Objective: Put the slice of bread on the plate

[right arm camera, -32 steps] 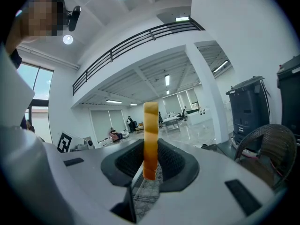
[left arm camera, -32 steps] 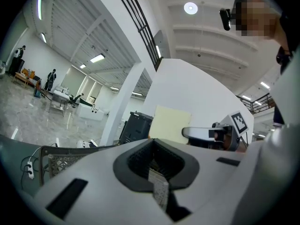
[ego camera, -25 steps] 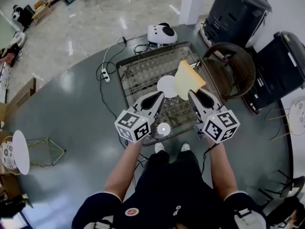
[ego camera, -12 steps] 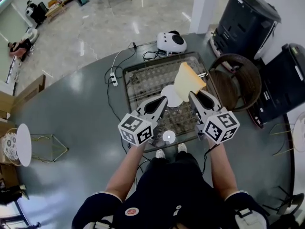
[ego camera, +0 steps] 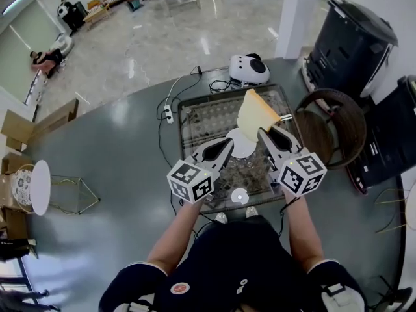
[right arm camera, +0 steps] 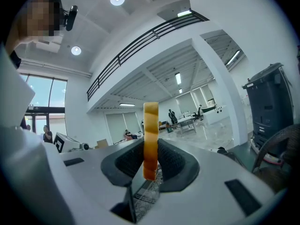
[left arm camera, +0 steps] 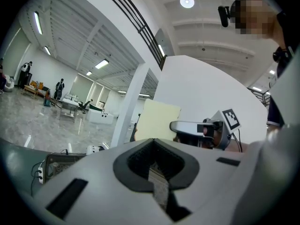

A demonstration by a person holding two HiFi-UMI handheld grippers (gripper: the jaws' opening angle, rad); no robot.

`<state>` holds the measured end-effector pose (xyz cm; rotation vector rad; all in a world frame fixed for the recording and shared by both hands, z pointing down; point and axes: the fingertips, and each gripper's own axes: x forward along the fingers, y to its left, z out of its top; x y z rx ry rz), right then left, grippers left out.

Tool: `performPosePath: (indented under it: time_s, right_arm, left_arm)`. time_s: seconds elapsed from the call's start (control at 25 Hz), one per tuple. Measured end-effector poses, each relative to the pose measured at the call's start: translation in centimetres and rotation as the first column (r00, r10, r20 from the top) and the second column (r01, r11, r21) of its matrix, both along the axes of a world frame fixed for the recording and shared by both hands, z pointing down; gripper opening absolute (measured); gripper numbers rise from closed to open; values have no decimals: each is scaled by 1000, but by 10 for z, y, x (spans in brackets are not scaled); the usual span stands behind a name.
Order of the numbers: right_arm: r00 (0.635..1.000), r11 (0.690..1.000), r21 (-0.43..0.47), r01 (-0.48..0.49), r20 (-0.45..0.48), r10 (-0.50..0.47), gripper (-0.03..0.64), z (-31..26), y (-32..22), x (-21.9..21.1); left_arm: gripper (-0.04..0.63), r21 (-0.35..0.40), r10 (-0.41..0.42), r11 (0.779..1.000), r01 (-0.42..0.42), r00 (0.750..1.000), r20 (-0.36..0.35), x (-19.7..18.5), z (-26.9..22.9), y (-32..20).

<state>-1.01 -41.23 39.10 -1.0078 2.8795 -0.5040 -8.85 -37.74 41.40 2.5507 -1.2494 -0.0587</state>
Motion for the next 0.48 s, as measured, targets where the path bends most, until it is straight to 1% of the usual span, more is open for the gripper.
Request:
performPosePath:
  time_s: [0.32,0.48]
  right_arm:
    - [999,999,-16,34,4,-34,88,7,-13,-1]
    - [999,997,-61,42,-25,-43,87,27,-24,-2]
  left_arm:
    - [8,-6,-21,1000,21,1000,9,5,5,-7]
    - [8,-12,-31,999,31,1000,3,2,17,-9]
